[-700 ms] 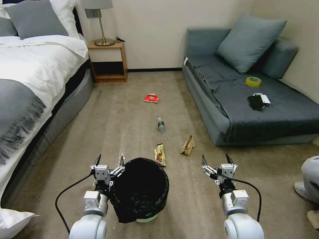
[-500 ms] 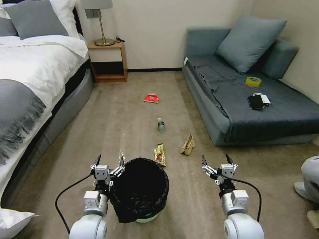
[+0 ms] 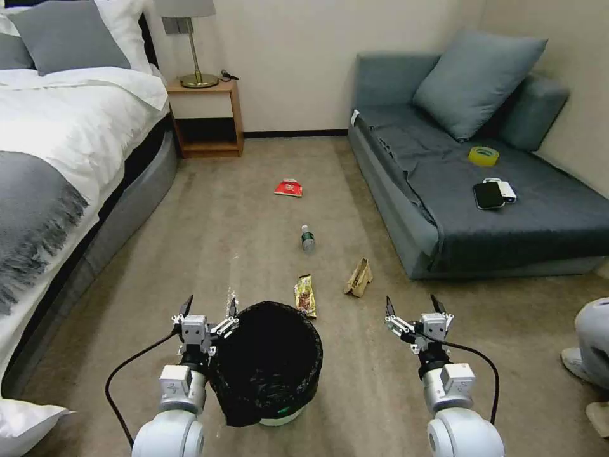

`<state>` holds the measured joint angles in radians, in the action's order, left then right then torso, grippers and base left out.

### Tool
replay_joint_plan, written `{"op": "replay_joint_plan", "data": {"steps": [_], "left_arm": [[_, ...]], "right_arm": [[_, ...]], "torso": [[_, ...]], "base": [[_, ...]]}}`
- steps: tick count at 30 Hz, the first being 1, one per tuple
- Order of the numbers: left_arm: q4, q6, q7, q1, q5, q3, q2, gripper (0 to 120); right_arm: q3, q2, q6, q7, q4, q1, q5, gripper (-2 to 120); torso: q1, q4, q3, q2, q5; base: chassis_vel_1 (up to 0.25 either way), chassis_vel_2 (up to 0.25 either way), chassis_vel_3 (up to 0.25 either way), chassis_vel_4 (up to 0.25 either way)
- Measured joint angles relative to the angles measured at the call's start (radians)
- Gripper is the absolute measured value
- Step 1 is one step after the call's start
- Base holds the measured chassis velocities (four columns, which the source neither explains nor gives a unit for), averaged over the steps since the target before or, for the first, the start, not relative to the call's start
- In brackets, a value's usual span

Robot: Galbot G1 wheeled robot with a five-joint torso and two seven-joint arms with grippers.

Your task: Pick up the trash bin, then pick up the garbage on the floor and place it into the trash bin.

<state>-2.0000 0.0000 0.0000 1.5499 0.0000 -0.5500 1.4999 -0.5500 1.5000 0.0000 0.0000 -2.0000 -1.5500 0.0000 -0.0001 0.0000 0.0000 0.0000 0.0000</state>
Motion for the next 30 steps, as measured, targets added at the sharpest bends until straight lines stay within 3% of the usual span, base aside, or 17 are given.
{"op": "replay_joint_plan", "data": {"steps": [18,20,24,30], "left_arm": [[-0.007,0.008,-0.005,0.000,0.000,0.001,0.002,100],[-0.026,0.030,-0.023,-0.002,0.002,0.003,0.007,100],[-0.183,0.176,-0.147,-0.023,0.019,0.028,0.046,100],[-0.246,0.248,-0.201,-0.025,0.009,0.041,0.041,100]], "right_arm": [[0.000,0.001,-0.001,0.001,-0.004,-0.001,-0.001,100],[-0.004,0.006,-0.007,0.007,-0.019,-0.004,-0.003,100],[-0.034,0.048,-0.054,0.063,-0.150,-0.027,-0.029,100],[-0.069,0.098,-0.109,0.131,-0.306,-0.054,-0.058,100]], "torso": [[0.000,0.0000,0.000,0.000,0.0000],[0.000,0.0002,0.000,0.000,0.0000],[0.000,-0.0001,0.000,0.000,0.0001],[0.000,-0.0002,0.000,0.000,-0.0004]], "base": [[0.000,0.000,0.000,0.000],[0.000,0.000,0.000,0.000],[0.000,0.000,0.000,0.000],[0.000,0.000,0.000,0.000]]}}
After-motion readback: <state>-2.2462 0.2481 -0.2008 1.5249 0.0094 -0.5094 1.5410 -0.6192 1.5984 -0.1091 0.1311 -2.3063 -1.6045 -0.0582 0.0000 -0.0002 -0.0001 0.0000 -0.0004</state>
